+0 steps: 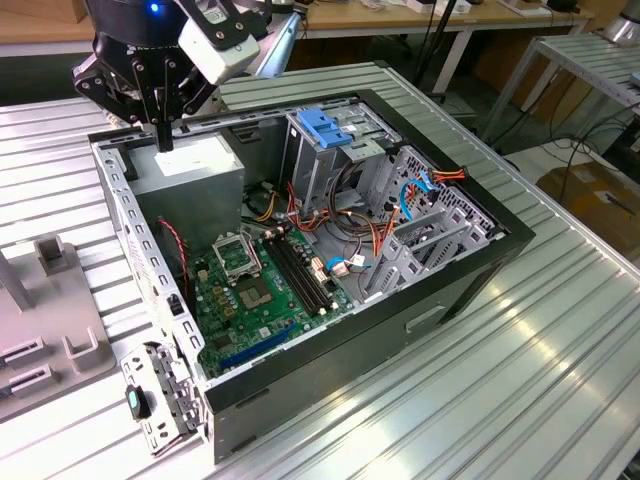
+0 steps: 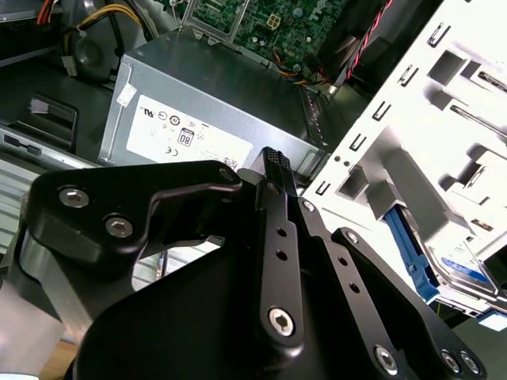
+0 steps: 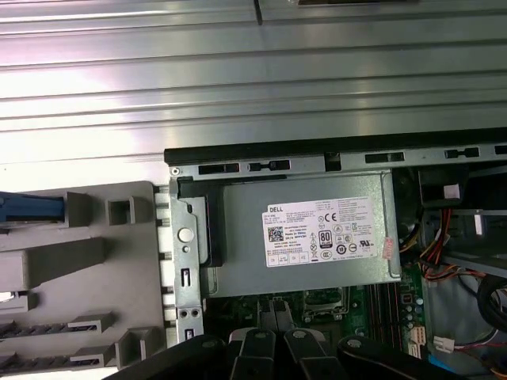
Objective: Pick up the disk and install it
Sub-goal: 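Reach for the disk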
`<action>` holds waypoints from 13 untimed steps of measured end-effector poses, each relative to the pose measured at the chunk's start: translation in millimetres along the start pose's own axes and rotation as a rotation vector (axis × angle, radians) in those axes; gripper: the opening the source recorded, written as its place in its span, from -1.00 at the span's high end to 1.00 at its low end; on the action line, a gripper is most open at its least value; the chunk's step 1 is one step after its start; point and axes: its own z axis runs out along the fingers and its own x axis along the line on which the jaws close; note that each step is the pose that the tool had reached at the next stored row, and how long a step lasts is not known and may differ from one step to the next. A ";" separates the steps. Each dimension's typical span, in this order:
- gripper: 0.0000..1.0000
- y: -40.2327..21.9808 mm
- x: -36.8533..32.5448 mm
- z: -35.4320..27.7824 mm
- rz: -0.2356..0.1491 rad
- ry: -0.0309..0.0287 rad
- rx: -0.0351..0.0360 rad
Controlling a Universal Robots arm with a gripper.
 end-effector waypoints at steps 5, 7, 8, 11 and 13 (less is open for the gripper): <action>0.79 -0.4 5.3 -0.1 0.000 0.0000 0.0000; 0.79 -0.9 11.3 -0.1 0.000 0.0000 0.0000; 0.79 -1.0 12.8 -0.2 0.000 0.0000 0.0000; 0.79 -1.3 18.1 -0.2 0.000 0.0000 0.0000; 0.79 -1.6 22.2 -0.3 0.001 0.0000 0.0001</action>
